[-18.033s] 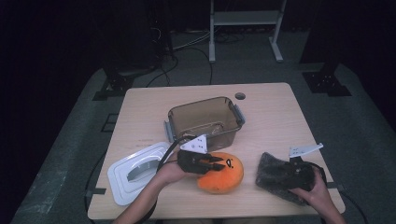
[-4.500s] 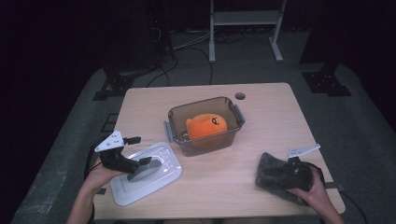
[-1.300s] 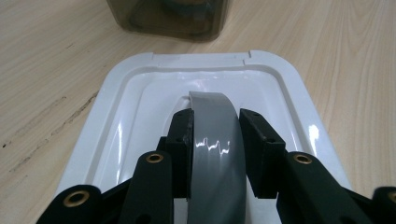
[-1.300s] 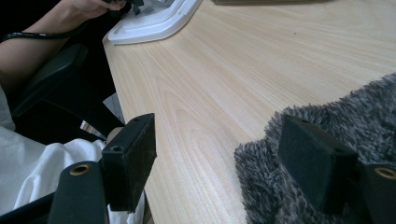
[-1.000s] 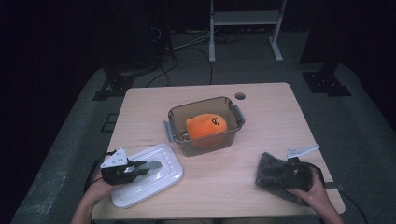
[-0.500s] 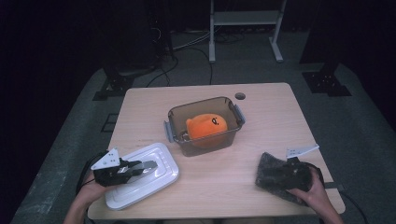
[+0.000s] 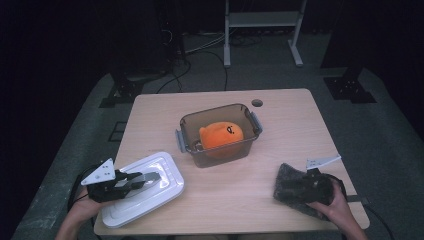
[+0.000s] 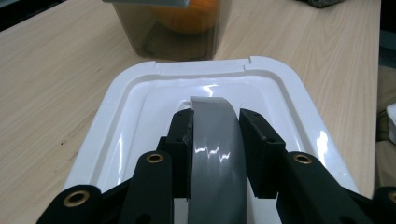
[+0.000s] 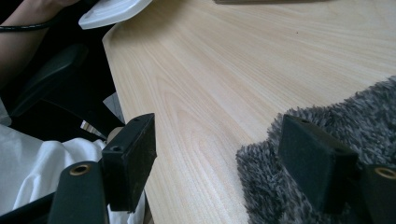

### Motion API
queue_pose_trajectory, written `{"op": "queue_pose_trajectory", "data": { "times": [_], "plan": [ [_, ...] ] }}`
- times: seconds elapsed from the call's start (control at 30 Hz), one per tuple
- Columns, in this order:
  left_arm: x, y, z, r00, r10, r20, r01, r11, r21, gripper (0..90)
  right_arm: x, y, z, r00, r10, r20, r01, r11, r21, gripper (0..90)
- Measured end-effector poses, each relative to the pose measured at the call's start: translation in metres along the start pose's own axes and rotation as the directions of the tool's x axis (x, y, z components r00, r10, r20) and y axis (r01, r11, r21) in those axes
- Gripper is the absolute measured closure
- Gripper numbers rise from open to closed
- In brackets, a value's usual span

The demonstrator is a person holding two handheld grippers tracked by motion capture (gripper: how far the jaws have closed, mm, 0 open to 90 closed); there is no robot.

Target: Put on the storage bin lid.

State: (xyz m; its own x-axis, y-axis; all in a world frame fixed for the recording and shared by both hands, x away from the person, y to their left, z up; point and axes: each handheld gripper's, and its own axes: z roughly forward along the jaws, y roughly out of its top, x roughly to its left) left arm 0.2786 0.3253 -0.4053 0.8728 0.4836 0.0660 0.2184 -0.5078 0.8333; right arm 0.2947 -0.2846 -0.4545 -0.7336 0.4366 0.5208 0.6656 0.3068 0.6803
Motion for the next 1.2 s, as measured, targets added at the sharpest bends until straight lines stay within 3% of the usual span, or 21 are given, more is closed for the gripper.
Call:
{"op": "queue_pose_trajectory", "data": {
  "times": [0.43,1.2],
  "plan": [
    [-0.003,0.004,-0.013,0.9998,-0.003,-0.020,0.003,0.9997,-0.025,66.3,0.000,0.000,-0.001,1.0000,0.002,0.004,-0.002,1.000,-0.002,26.7],
    [-0.005,0.024,-0.036,0.9990,-0.005,-0.043,0.002,0.9978,-0.067,66.3,0.000,-0.001,-0.001,1.0000,0.001,0.006,-0.001,1.000,0.001,26.7]
  ]
}}
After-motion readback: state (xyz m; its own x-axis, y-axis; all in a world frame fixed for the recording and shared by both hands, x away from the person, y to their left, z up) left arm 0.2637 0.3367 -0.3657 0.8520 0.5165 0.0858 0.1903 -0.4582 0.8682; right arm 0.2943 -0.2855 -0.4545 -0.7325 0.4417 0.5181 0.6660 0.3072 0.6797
